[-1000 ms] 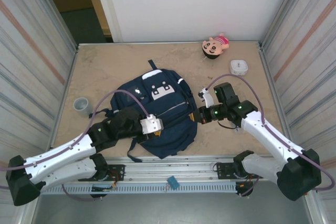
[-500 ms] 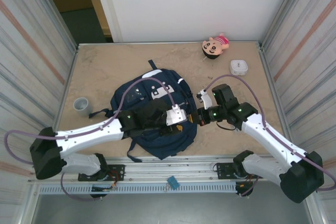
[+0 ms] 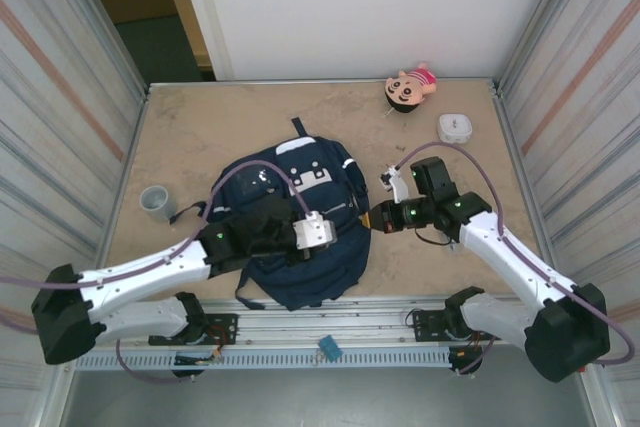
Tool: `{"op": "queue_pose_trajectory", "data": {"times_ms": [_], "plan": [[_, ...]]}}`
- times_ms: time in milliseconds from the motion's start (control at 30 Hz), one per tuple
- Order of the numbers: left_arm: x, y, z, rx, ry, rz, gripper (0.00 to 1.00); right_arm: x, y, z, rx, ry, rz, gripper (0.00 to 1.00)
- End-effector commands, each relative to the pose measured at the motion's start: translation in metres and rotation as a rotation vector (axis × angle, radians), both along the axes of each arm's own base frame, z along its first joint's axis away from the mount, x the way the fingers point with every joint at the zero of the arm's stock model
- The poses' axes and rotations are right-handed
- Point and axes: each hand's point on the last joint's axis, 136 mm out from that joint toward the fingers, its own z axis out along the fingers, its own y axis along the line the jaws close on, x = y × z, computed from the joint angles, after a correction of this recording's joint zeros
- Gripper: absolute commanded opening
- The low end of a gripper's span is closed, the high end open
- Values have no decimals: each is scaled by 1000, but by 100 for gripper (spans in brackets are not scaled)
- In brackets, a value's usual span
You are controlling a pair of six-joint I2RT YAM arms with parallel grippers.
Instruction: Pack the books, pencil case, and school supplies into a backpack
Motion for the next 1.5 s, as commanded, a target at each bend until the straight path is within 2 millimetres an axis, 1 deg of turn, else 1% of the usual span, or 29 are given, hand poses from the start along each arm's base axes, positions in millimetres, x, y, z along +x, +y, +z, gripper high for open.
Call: {"op": "queue_pose_trajectory", "data": {"times_ms": [0, 100, 133, 200, 267, 300, 367, 433, 500, 600, 667, 700, 767, 833, 867, 933, 1000, 1167, 1267, 1333, 1400, 1467], "plan": [[-19, 22, 3, 13, -6, -102, 0, 28, -12, -2, -13, -33, -93, 0], [-15, 37, 0, 44, -29, -64, 1, 30, -1, 2, 41, -26, -62, 0], [-14, 40, -2, 50, -33, -49, 3, 28, 3, 2, 49, -25, -49, 0], [-11, 46, -3, 58, -36, -13, 15, 23, 8, 4, 48, -36, -24, 0], [-6, 46, 2, 40, -22, 28, 36, 15, 15, 10, 52, -54, 6, 0], [-4, 45, 4, 29, -11, 45, 43, 12, 17, 12, 55, -61, 16, 0], [5, 38, 12, -4, 27, 108, 54, 6, 19, 15, 55, -73, 28, 0], [13, 30, 18, -15, 50, 148, 61, 2, 20, 15, 48, -79, 34, 0], [18, 18, 20, 2, 42, 166, 66, 0, 18, 13, 39, -76, 32, 0], [17, -6, 15, 58, 6, 143, 72, -2, 15, 7, 21, -60, 24, 0], [17, -19, 5, 116, -3, 125, 76, -1, 11, 2, -8, -51, 3, 0], [21, -22, 0, 142, -12, 144, 77, 0, 9, 0, -19, -50, -8, 3], [31, -26, -10, 193, -17, 185, 78, 2, 7, -5, -33, -39, -27, 14], [34, -27, -21, 239, -6, 196, 78, 4, 6, -4, -30, -40, -35, 24], [33, -26, -26, 260, 4, 193, 78, 5, 6, -3, -29, -43, -38, 31], [29, -27, -31, 278, 18, 183, 80, 6, 5, -3, -32, -50, -48, 40], [26, -26, -34, 283, 28, 172, 80, 8, 2, -3, -39, -58, -62, 45], [23, -19, -42, 294, 45, 183, 80, 14, -5, -2, -54, -96, -108, 49], [25, -10, -57, 334, 32, 207, 80, 18, -12, 4, -64, -134, -152, 50], [24, -6, -63, 353, 37, 215, 77, 18, -16, 12, -58, -175, -172, 50], [22, -6, -63, 345, 46, 206, 72, 19, -20, 18, -57, -211, -195, 51], [21, -5, -62, 329, 42, 202, 64, 21, -26, 22, -64, -241, -226, 52]]}}
